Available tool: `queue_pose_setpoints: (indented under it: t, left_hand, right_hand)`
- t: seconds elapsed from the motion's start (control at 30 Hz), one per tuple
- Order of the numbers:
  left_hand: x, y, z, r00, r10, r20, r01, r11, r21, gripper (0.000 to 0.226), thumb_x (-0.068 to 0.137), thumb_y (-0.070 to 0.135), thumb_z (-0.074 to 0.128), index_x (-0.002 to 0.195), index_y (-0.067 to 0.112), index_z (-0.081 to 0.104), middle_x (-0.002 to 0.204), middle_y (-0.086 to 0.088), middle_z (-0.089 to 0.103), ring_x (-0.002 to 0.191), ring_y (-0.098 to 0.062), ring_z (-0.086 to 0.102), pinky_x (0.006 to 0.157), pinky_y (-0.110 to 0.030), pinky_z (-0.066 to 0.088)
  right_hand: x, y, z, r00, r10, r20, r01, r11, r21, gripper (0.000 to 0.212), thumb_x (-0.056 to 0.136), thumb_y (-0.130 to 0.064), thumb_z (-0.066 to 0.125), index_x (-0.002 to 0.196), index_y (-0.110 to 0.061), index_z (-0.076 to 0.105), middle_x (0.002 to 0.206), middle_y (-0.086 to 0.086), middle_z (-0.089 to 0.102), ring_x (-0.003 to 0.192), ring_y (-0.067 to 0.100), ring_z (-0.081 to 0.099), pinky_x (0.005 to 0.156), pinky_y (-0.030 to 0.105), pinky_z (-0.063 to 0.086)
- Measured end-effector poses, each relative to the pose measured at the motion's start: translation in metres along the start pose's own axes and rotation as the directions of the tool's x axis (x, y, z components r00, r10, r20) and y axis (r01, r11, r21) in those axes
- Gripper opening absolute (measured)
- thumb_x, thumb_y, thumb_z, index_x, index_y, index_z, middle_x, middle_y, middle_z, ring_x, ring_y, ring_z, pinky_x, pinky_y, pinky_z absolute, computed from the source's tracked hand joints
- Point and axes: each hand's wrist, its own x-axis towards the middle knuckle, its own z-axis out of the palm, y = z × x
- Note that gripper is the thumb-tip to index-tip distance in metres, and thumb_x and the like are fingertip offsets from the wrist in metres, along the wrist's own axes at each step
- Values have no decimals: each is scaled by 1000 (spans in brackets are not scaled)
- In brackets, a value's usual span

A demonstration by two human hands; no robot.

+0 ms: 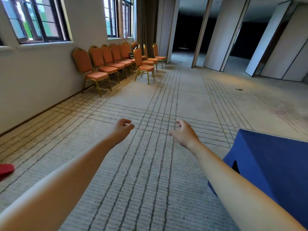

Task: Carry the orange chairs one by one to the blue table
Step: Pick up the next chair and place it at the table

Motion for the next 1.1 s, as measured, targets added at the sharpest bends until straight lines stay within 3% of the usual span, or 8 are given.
queue_pose_setpoints:
  t: [0.13, 0.3, 0.47, 0.6, 0.77, 1.1]
  left_hand:
    - [120, 9, -6, 999, 25, 27, -25, 1000, 6, 41, 96, 23, 56, 133, 7, 49, 119, -11, 59, 103, -24, 59, 89, -37, 46]
    - [284, 43, -32, 998, 37, 43, -39, 999, 38, 44, 98, 24, 54, 137, 6, 47, 129, -13, 56, 108, -24, 57, 80, -30, 43]
    - [416, 59, -35, 998, 17, 61, -23, 996, 85, 42, 97, 27, 55, 134, 8, 50, 125, -11, 59, 107, -25, 60, 75, -29, 46]
    - [511, 65, -25, 996, 6, 92, -18, 991, 131, 39, 95, 32, 56, 130, 14, 52, 119, -6, 61, 101, -25, 63, 85, -36, 51]
    - [650, 81, -5, 997, 8, 79, -21, 986, 166, 41, 94, 33, 57, 131, 16, 53, 122, -6, 62, 101, -21, 62, 91, -38, 52]
    - [926, 158, 49, 998, 5, 69, -17, 983, 183, 44, 95, 33, 56, 136, 16, 50, 128, -7, 59, 108, -20, 59, 98, -40, 49]
  right_hand:
    - [115, -20, 15, 1000, -16, -22, 16, 1000, -6, 67, 88, -35, 64, 147, -18, 38, 151, 9, 38, 134, 25, 44, 102, 36, 40]
    - [264, -62, 26, 999, -1, -39, 2, 1000, 28, 68, 89, -35, 64, 148, -19, 35, 153, 8, 35, 132, 26, 45, 97, 36, 44]
    - [383, -80, 33, 998, 41, -53, -37, 998, 58, 66, 90, -39, 62, 148, -23, 34, 154, 5, 34, 134, 26, 43, 99, 39, 43]
    - [480, -80, 36, 996, 49, -69, -45, 997, 65, 65, 92, -35, 61, 149, -22, 33, 153, 5, 34, 121, 24, 50, 89, 34, 43]
    - [632, -77, 37, 997, 14, -70, -9, 997, 73, 67, 93, -32, 60, 151, -18, 31, 155, 8, 33, 136, 25, 41, 96, 32, 39]
    - [931, -86, -1, 999, -21, -36, 22, 999, 26, 67, 91, -42, 60, 149, -25, 32, 156, 4, 31, 137, 26, 41, 107, 48, 40]
